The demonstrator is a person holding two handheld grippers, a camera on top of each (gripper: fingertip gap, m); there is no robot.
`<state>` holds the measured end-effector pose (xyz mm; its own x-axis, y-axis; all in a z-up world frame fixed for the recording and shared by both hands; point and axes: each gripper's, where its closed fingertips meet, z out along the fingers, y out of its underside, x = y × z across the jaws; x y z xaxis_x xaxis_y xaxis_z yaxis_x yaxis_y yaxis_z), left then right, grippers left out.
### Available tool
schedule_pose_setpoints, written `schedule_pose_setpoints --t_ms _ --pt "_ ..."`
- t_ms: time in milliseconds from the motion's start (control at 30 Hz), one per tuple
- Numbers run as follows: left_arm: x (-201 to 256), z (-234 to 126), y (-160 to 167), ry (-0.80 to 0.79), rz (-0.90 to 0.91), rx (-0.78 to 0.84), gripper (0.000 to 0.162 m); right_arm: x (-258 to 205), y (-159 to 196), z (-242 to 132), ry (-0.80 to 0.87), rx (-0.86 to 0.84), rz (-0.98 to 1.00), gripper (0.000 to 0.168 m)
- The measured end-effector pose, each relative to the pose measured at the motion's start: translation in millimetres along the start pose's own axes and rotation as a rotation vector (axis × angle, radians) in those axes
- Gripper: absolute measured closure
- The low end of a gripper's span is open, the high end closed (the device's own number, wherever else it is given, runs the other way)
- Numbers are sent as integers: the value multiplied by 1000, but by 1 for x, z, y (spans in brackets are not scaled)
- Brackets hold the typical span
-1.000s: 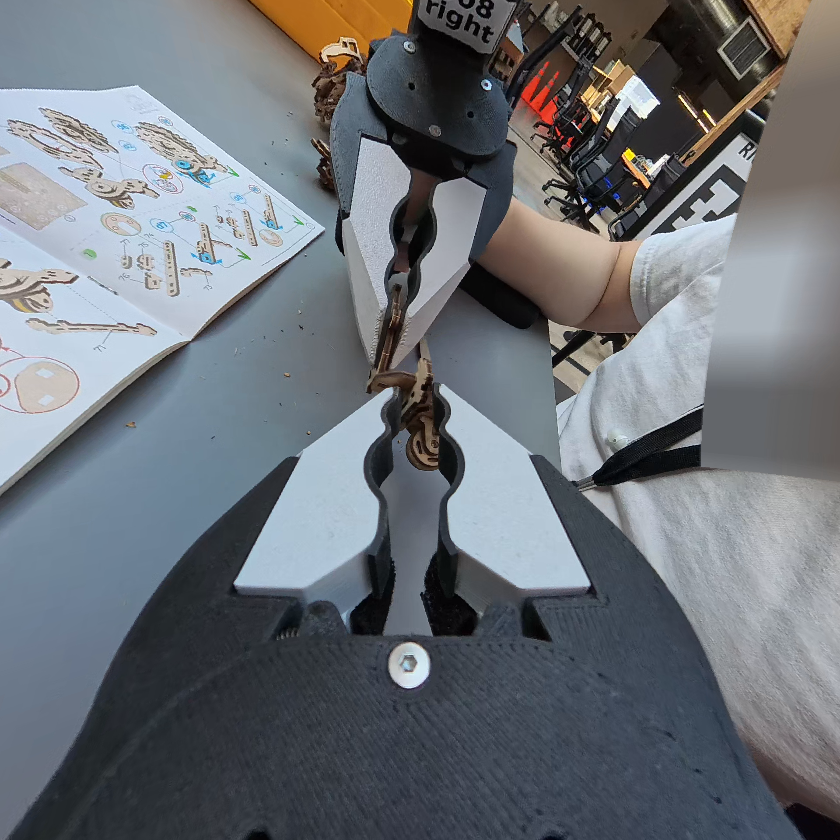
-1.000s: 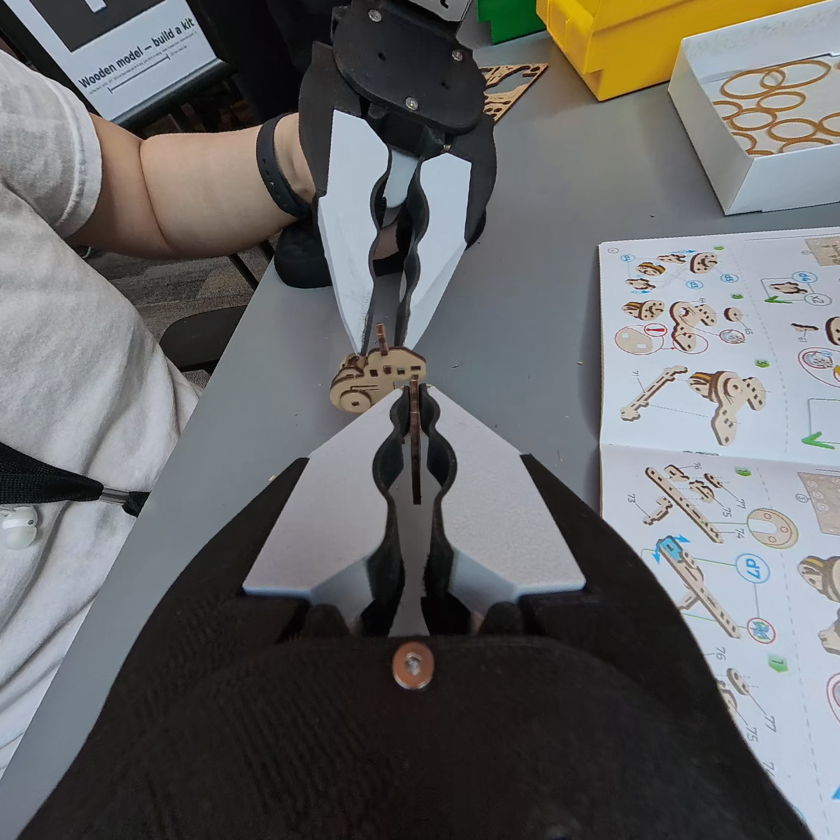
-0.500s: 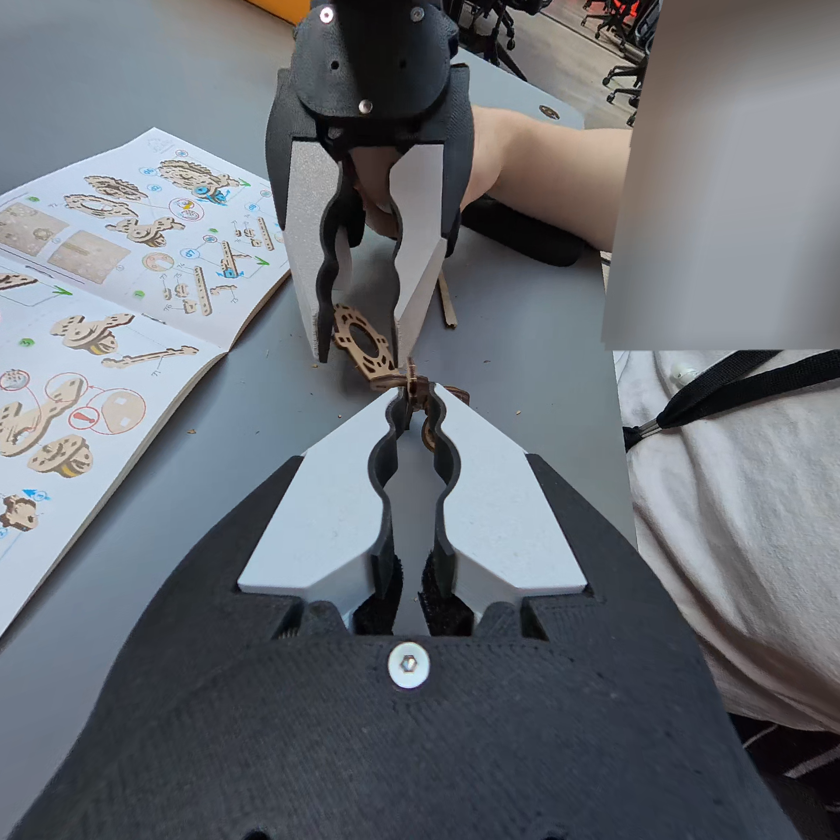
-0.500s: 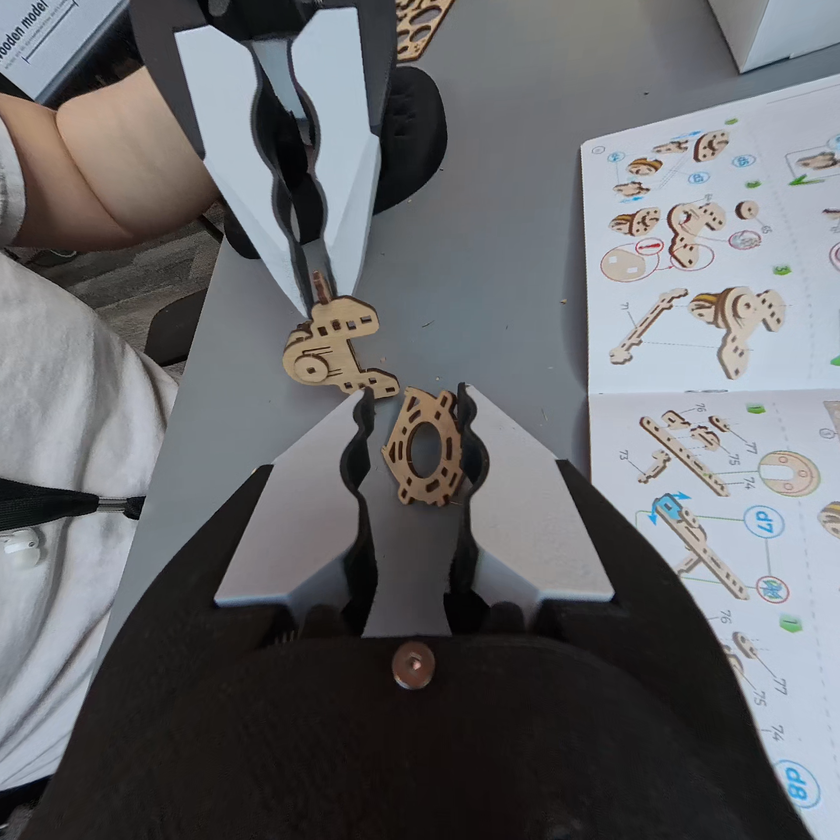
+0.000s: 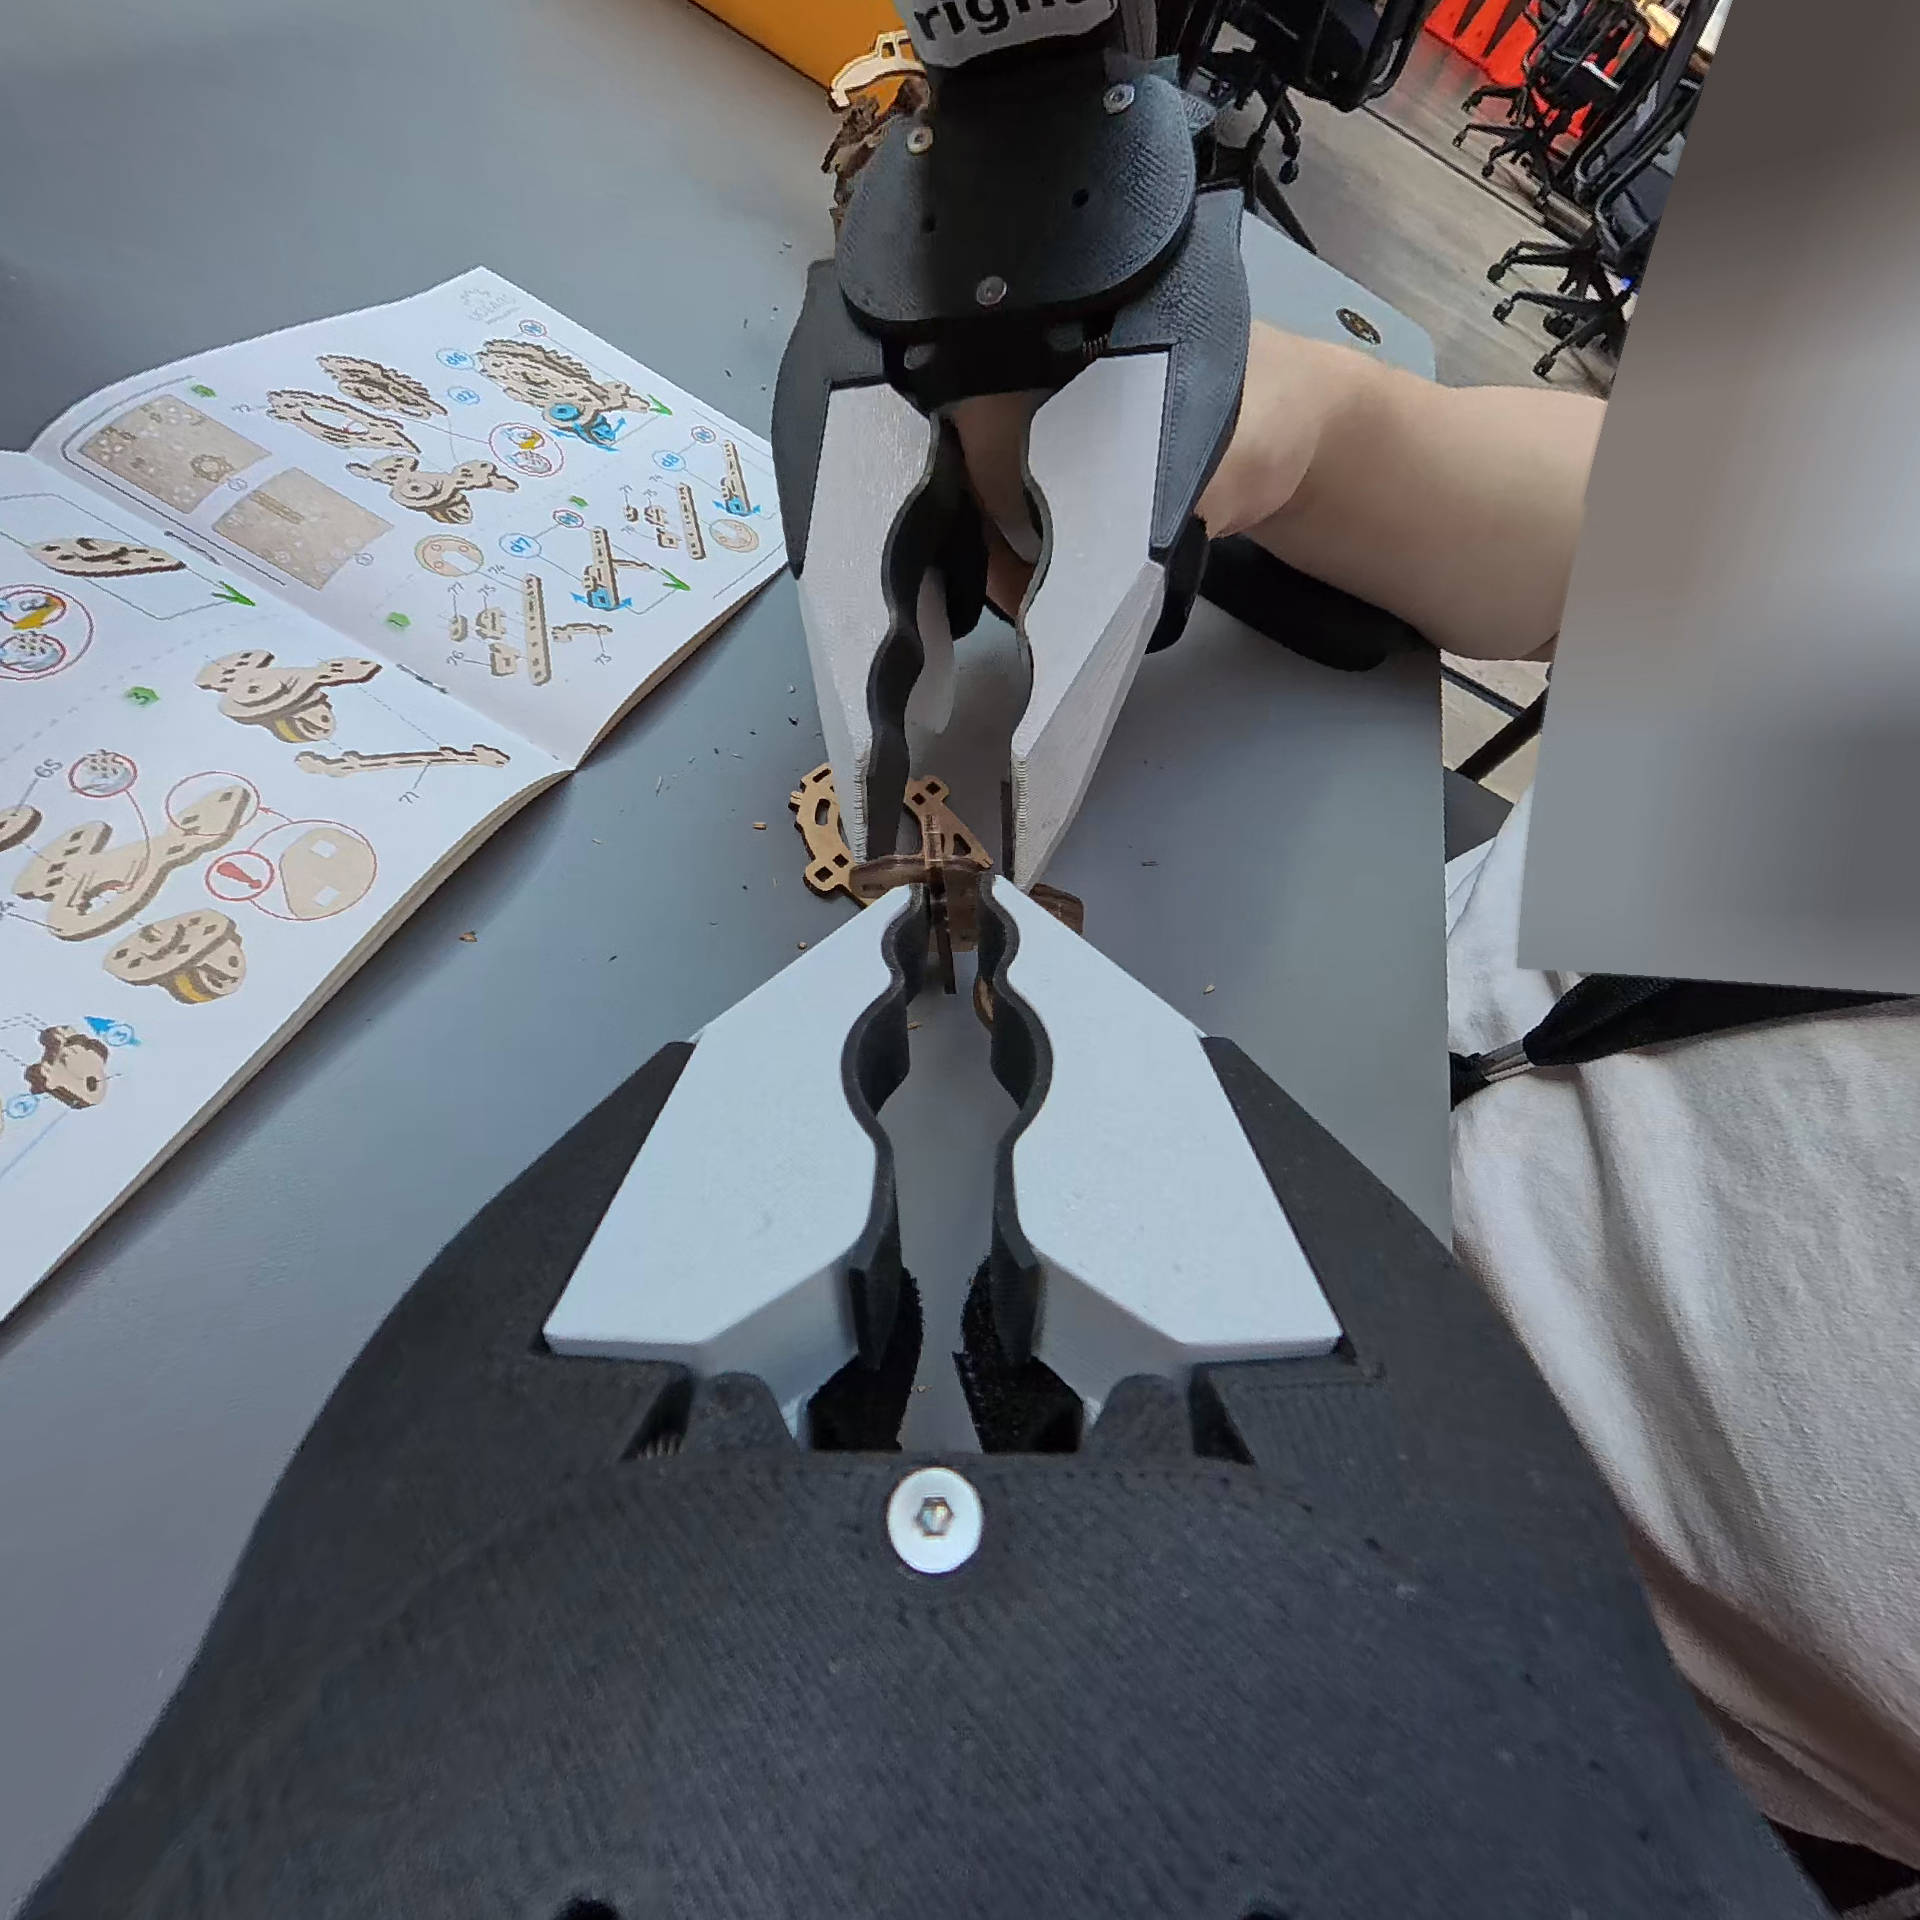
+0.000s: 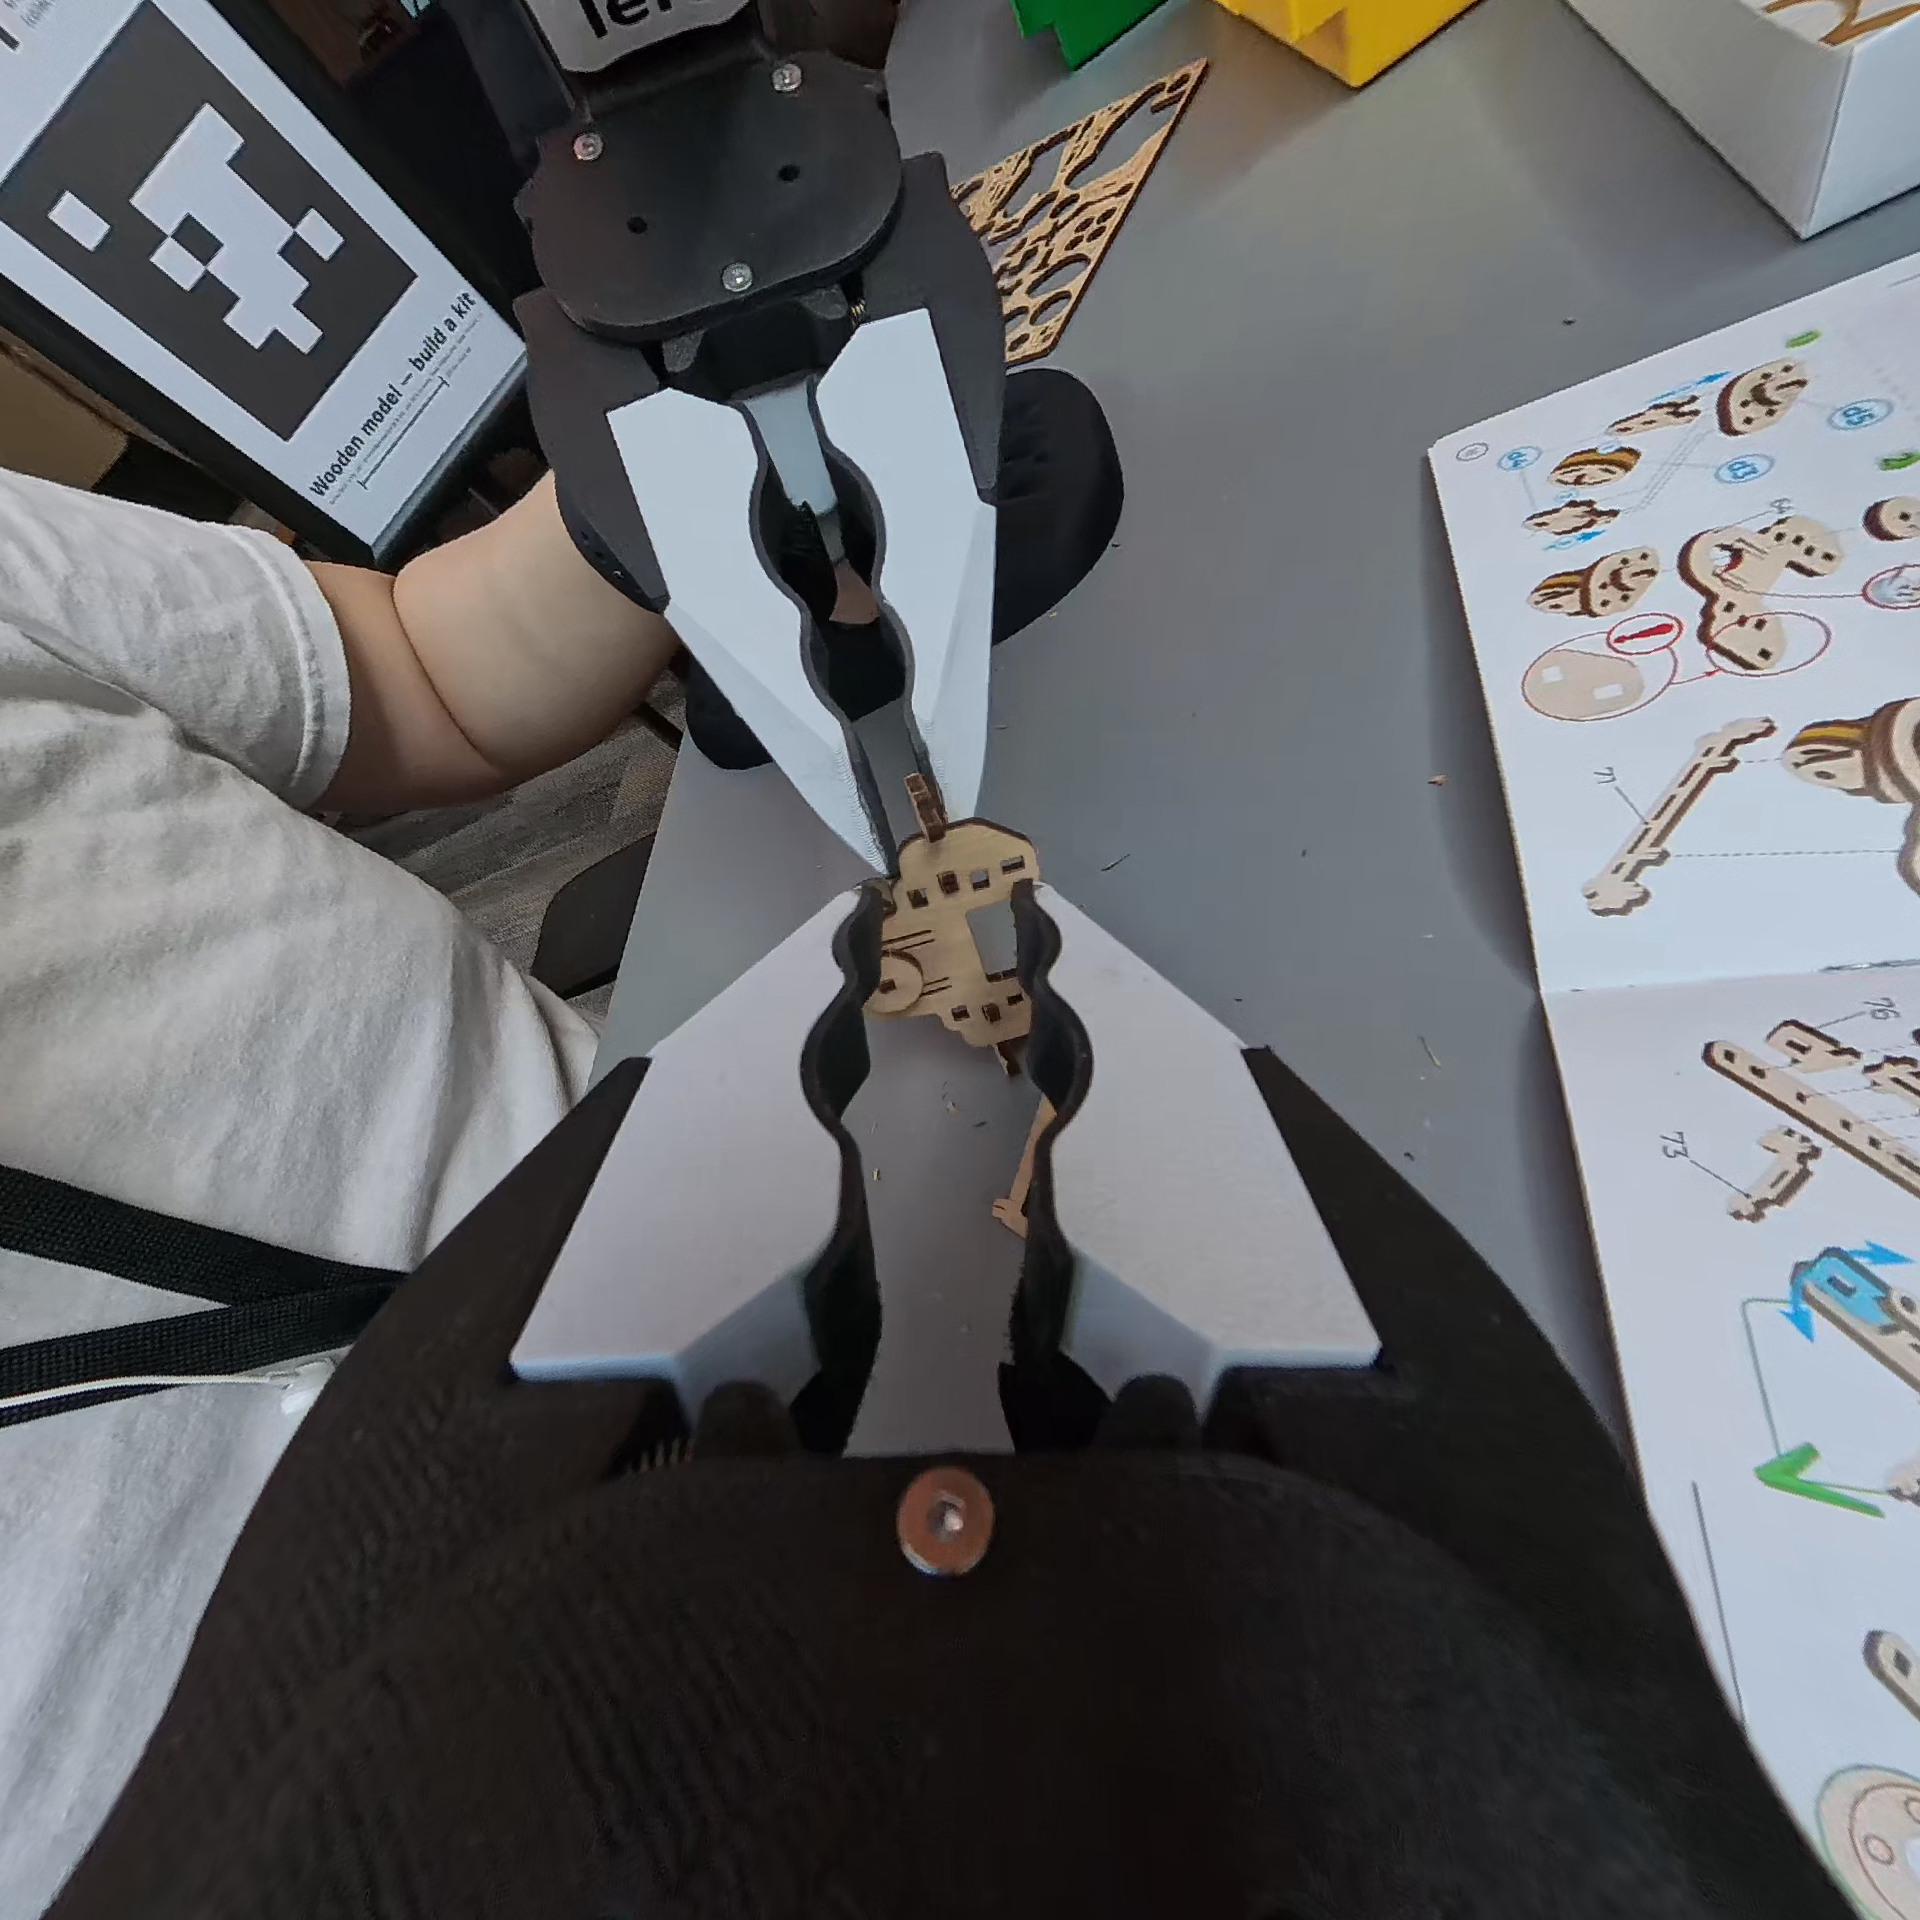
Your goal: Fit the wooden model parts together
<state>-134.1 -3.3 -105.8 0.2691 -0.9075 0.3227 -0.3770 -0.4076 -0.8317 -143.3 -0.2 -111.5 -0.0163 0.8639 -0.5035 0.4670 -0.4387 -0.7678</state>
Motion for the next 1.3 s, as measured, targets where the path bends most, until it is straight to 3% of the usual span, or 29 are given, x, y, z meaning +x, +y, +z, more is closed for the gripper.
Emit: schedule_pose_setpoints --t_ms 233,533,700,867,1100,1300 --pt "-3 0 1 -10 -52 11 156 -3 -1 0 -126 43 200 143" --pt "-5 0 0 -22 -103 26 156 4 0 1 -116 59 278 148" --pt "-3 -2 2 -3 -92 22 156 -1 -2 -1 -153 66 237 160" --pt "-8 -1 2 -22 -111 13 160 1 -2 -1 -129 62 210 160" --pt "-13 -3 0 -83 -159 26 161 3 -8 -1 77 29 44 157" --pt "-1 -2 3 -51 -72 31 162 -5 -25 -12 35 120 -93 150"
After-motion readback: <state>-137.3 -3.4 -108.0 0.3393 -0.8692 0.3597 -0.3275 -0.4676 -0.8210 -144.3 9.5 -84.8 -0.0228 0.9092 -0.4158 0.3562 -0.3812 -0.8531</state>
